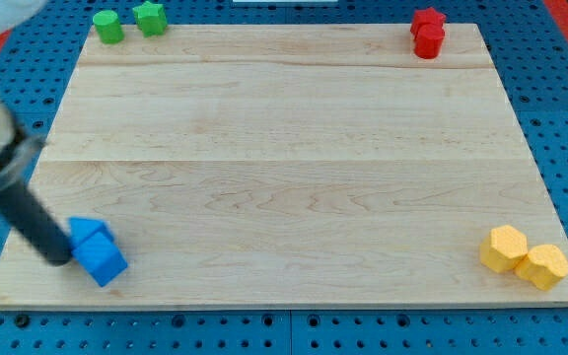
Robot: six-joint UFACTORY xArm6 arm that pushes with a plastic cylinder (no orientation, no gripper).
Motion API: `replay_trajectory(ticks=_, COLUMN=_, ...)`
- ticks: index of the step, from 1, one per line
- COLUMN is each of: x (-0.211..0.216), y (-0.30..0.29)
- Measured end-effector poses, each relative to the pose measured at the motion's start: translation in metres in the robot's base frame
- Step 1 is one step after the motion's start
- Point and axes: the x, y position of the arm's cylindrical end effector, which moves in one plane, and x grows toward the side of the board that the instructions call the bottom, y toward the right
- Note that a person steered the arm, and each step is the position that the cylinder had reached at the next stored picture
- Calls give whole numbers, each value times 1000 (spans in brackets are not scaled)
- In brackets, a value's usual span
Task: Point your arm to bottom left
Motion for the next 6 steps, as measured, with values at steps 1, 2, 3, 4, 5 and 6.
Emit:
replay_trajectory(ticks=1, x=-14, y=70)
replay_trajectory(ticks=2, x=-22, y=52)
replay_trajectory(ticks=3, x=-35, y=7)
replay_trajectory(ticks=4, x=-35, y=-28)
replay_trajectory(ticks=5, x=-18, y=-69)
replay_trajectory(ticks=6, x=20, y=-60)
